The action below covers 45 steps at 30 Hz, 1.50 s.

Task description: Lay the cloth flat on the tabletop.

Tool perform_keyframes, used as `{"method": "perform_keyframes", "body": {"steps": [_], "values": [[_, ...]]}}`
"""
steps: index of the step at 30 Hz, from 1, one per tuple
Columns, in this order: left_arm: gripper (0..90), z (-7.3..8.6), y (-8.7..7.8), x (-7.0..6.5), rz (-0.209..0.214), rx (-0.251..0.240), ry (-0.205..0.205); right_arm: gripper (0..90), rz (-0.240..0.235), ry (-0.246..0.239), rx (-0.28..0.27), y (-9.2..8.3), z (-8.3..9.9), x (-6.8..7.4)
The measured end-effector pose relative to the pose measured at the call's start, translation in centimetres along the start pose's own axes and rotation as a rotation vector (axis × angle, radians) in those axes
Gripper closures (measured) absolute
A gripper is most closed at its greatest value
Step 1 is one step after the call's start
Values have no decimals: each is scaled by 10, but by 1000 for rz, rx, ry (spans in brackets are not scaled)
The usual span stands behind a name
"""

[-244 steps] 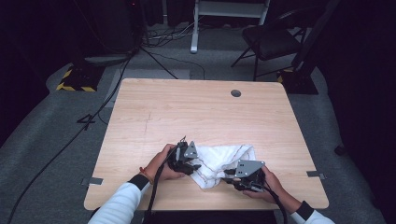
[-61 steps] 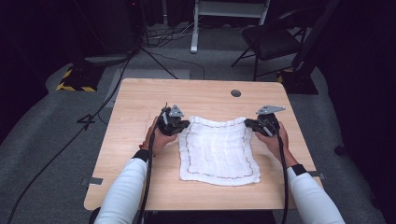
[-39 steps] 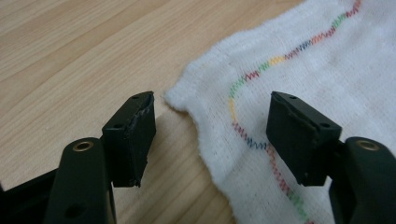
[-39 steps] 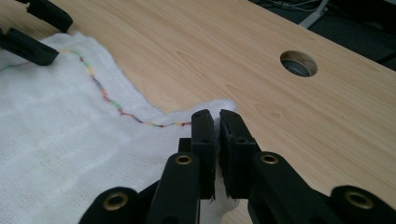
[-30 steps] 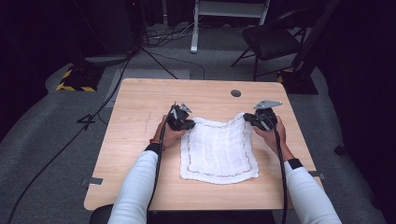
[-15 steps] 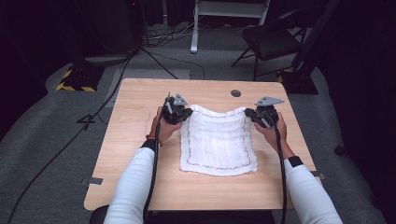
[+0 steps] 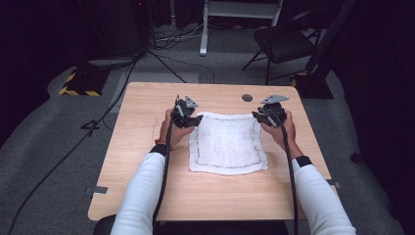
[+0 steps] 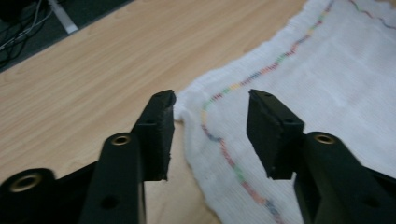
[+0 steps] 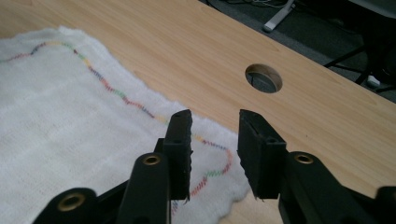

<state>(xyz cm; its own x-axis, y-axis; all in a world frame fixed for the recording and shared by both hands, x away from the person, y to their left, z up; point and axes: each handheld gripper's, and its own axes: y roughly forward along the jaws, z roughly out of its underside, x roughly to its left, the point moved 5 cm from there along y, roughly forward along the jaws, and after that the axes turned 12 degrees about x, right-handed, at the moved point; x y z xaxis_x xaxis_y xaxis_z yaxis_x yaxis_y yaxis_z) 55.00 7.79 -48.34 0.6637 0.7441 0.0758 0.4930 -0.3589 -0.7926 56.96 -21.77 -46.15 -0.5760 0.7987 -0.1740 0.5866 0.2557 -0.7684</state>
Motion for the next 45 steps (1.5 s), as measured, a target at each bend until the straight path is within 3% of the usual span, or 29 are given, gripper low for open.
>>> {"method": "perform_keyframes", "body": {"steps": [3, 6, 7, 8, 9, 10, 12, 17, 21, 24, 26, 30, 34, 38, 43, 45], "values": [[365, 15, -5, -15, 35, 20, 44, 558, -63, 10, 7, -5, 17, 5], [301, 35, -8, -30, 57, 57, 96, 503, -88, -27, 35, -11, 37, 13], [294, 35, -8, -30, 57, 57, 96, 503, -88, -27, 35, -11, 37, 13], [279, 48, -8, -37, 69, 80, 122, 474, -108, -54, 60, -14, 52, 20], [266, 48, -8, -37, 69, 80, 122, 474, -108, -54, 60, -14, 52, 20], [260, 53, -9, -40, 76, 84, 125, 449, -117, -78, 83, -17, 65, 25], [246, 64, -13, -49, 100, 101, 146, 438, -138, -79, 91, -22, 78, 30], [237, 79, -19, -64, 110, 129, 187, 387, -152, -98, 135, -30, 104, 36], [237, 91, -22, -70, 103, 169, 182, 367, -180, -111, 146, -37, 120, 44], [249, 99, -25, -71, 104, 157, 173, 360, -180, -137, 178, -38, 131, 52], [248, 102, -26, -69, 117, 162, 154, 372, -170, -140, 164, -39, 134, 54], [254, 107, -28, -70, 122, 145, 138, 372, -169, -127, 162, -43, 140, 55], [255, 113, -32, -77, 163, 152, 121, 415, -183, -115, 158, -51, 150, 58], [249, 115, -36, -85, 161, 159, 149, 417, -143, -148, 172, -58, 154, 64], [239, 115, -40, -83, 118, 161, 188, 375, -149, -146, 168, -59, 154, 61], [240, 112, -45, -83, 131, 133, 188, 379, -150, -147, 154, -60, 152, 61]]}}
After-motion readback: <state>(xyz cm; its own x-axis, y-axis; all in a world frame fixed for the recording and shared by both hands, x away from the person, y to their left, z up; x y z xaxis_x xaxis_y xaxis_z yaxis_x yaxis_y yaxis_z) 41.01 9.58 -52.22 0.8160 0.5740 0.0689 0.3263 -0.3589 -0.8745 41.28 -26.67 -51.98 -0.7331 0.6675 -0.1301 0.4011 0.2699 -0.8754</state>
